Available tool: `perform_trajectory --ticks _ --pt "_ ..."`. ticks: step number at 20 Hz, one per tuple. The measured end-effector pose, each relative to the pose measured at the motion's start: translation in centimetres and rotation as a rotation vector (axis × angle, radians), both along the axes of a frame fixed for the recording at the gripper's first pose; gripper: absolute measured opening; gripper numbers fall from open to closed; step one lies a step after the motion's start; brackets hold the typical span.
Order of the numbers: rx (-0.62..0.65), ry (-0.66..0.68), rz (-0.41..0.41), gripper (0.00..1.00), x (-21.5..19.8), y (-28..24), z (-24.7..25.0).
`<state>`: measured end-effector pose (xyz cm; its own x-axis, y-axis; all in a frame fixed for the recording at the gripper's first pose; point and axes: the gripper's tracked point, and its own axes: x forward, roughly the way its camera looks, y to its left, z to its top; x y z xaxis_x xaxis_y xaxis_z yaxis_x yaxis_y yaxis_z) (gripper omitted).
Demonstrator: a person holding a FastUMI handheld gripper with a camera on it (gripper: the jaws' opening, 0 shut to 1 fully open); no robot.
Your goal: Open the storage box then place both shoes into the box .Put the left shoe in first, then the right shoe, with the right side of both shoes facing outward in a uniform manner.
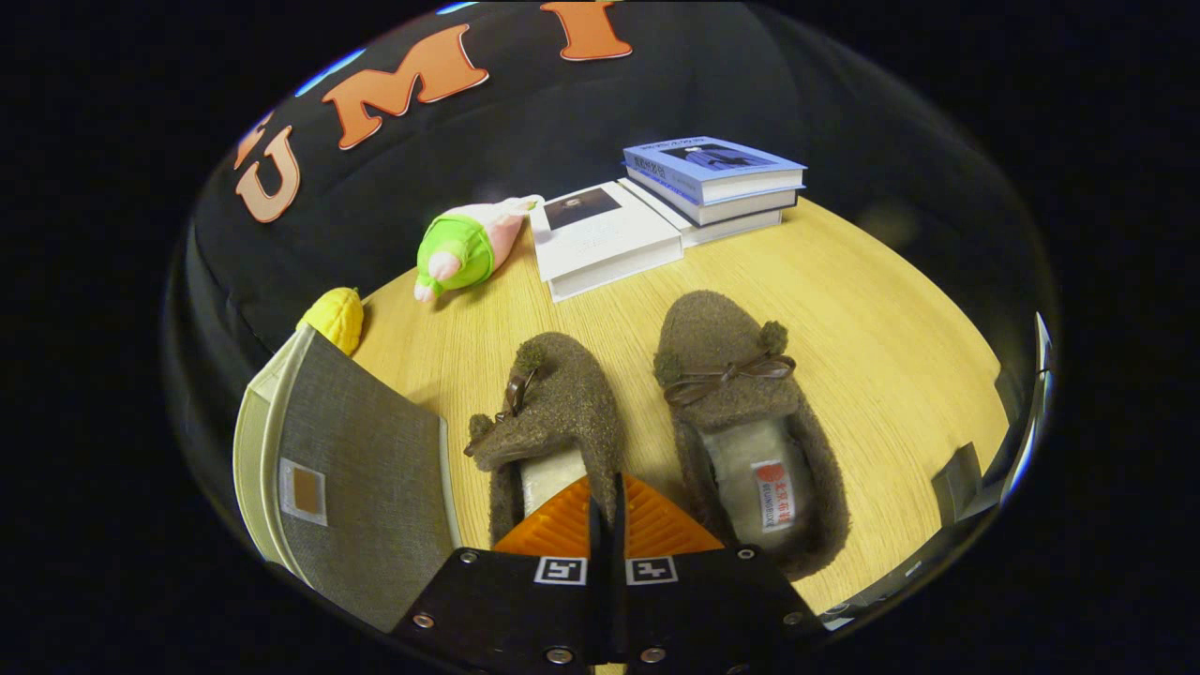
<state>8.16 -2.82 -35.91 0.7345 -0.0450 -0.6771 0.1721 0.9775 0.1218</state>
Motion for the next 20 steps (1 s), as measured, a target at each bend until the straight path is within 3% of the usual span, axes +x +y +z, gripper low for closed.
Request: perform_trajectory --ticks 12,20 --pt "0.032 -0.202 0.037 0.01 -1.4 4.5 15.6" --pt "0.1 -0.224 0.107 0.01 -2.6 12.4 18.8"
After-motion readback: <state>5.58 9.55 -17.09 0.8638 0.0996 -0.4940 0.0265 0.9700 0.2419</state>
